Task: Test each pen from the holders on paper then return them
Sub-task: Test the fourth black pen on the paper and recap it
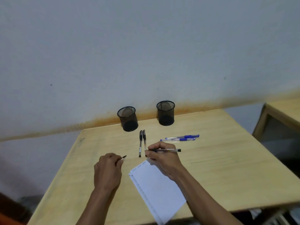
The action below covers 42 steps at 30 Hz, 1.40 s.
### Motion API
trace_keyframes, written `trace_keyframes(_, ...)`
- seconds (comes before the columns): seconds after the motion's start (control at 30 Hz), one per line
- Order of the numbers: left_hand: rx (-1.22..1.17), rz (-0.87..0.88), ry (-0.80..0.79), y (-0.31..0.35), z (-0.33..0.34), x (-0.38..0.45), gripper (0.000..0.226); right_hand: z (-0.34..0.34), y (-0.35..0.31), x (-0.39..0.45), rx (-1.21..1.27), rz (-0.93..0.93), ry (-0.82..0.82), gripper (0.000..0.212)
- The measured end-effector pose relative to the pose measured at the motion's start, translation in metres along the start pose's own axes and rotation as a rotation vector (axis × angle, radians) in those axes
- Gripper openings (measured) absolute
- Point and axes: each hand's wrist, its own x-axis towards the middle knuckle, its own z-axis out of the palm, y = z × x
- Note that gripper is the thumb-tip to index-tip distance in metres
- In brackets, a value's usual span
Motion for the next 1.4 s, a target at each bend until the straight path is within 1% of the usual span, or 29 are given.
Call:
trace_keyframes(0.07, -0.119, 0.002, 0.003, 0.007, -0.005, -0.007, 0.006, 0.000, -0.009, -0.006, 0.000, -0.031, -0.012, 0.014)
trace_keyframes(0.1, -0.224, -0.010, 0.010, 0.012, -0.009, -0.011, 0.006, 0.000, -0.014, -0.010, -0.025, -0.067, -0.024, 0.015)
trace_keyframes(0.17, -0.429, -0.062, 0.018, 0.021, -0.019, -0.018, 0.013, 0.001, -0.023, -0.019, -0.065, -0.132, -0.045, 0.016)
trace_keyframes(0.2, -0.495, -0.087, 0.018, 0.025, -0.024, -0.022, 0.017, 0.001, -0.027, -0.024, -0.064, -0.147, -0.040, 0.018)
trace_keyframes(0.27, -0.627, -0.145, 0.008, 0.034, -0.032, -0.029, 0.019, 0.001, -0.034, -0.035, -0.064, -0.157, -0.021, 0.019)
trace_keyframes(0.37, -0.886, -0.221, -0.010, 0.045, -0.044, -0.039, 0.017, 0.004, -0.037, -0.051, -0.048, -0.165, -0.044, 0.014)
trace_keyframes(0.43, -0.952, -0.216, -0.030, 0.049, -0.050, -0.041, 0.018, 0.007, -0.039, -0.058, -0.024, -0.159, -0.053, 0.011)
trace_keyframes(0.6, -0.912, -0.130, -0.075, 0.051, -0.057, -0.047, 0.018, 0.013, -0.038, -0.062, -0.206, -0.278, -0.048, 0.003)
trace_keyframes(0.73, -0.860, -0.038, -0.073, 0.049, -0.058, -0.048, 0.018, 0.017, -0.038, -0.063, -0.301, -0.288, -0.079, 0.008)
trace_keyframes(0.83, -0.833, 0.031, -0.072, 0.051, -0.061, -0.049, 0.019, 0.020, -0.035, -0.063, -0.413, -0.317, -0.095, 0.003)
trace_keyframes(0.9, -0.815, 0.064, -0.047, 0.054, -0.063, -0.050, 0.020, 0.021, -0.034, -0.064, -0.402, -0.333, -0.085, 0.002)
trace_keyframes(0.97, -0.830, 0.082, -0.002, 0.058, -0.065, -0.050, 0.016, 0.022, -0.037, -0.066, -0.346, -0.345, -0.077, 0.003)
trace_keyframes(1.03, -0.851, 0.109, 0.035, 0.062, -0.067, -0.052, 0.010, 0.022, -0.040, -0.069, -0.341, -0.376, -0.086, 0.005)
trace_keyframes(1.13, -0.834, 0.137, 0.047, 0.065, -0.068, -0.053, 0.010, 0.019, -0.044, -0.069, -0.343, -0.367, -0.125, 0.002)
trace_keyframes(1.17, -0.798, 0.146, 0.048, 0.065, -0.067, -0.052, 0.012, 0.018, -0.045, -0.068, -0.339, -0.347, -0.117, 0.008)
trace_keyframes(1.2, -0.749, 0.154, 0.056, 0.064, -0.067, -0.051, 0.014, 0.016, -0.044, -0.066, -0.321, -0.327, -0.076, 0.017)
trace_keyframes(1.27, -0.655, 0.154, 0.090, 0.060, -0.067, -0.049, 0.016, 0.010, -0.044, -0.062, -0.306, -0.342, 0.117, 0.040)
trace_keyframes(1.3, -0.615, 0.152, 0.105, 0.056, -0.067, -0.047, 0.016, 0.006, -0.045, -0.060, -0.392, -0.437, 0.237, 0.048)
trace_keyframes(1.33, -0.577, 0.158, 0.108, 0.054, -0.068, -0.044, 0.016, 0.001, -0.046, -0.057, -0.558, -0.597, 0.315, 0.049)
trace_keyframes(1.37, -0.543, 0.173, 0.101, 0.051, -0.068, -0.042, 0.016, -0.004, -0.046, -0.052, -0.773, -0.790, 0.342, 0.042)
trace_keyframes(1.4, -0.517, 0.194, 0.087, 0.049, -0.068, -0.039, 0.016, -0.006, -0.045, -0.047, -0.988, -0.965, 0.327, 0.034)
